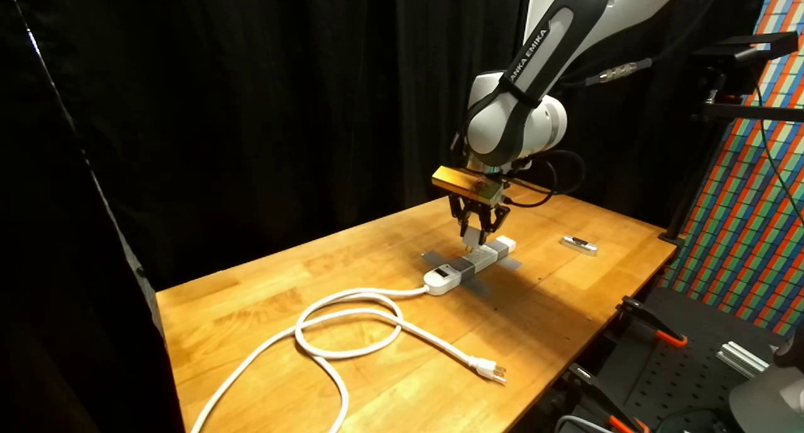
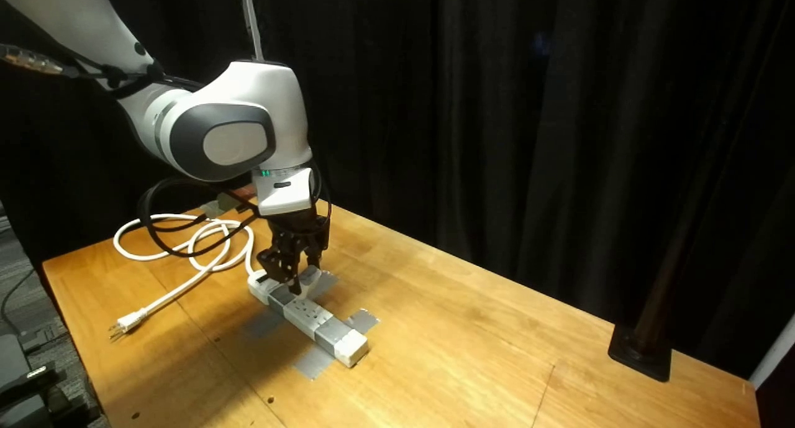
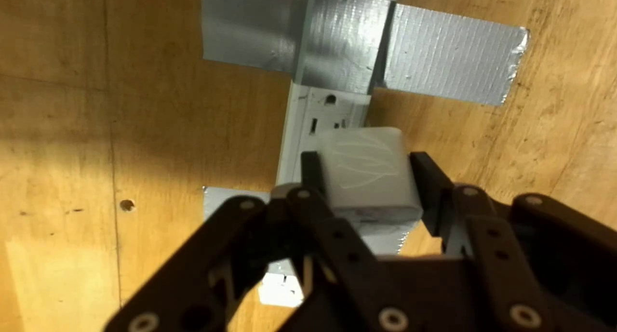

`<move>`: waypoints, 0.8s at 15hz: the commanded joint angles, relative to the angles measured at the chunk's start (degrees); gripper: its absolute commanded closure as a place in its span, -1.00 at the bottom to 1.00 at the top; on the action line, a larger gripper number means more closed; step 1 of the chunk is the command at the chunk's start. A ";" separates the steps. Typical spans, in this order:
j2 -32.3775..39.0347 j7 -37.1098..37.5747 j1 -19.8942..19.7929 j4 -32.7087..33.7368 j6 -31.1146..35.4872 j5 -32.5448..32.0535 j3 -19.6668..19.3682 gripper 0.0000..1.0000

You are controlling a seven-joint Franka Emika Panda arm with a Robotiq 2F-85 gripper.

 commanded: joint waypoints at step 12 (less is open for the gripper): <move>1.25 4.15 0.70 0.28 -1.04 -0.59 -1.45 0.55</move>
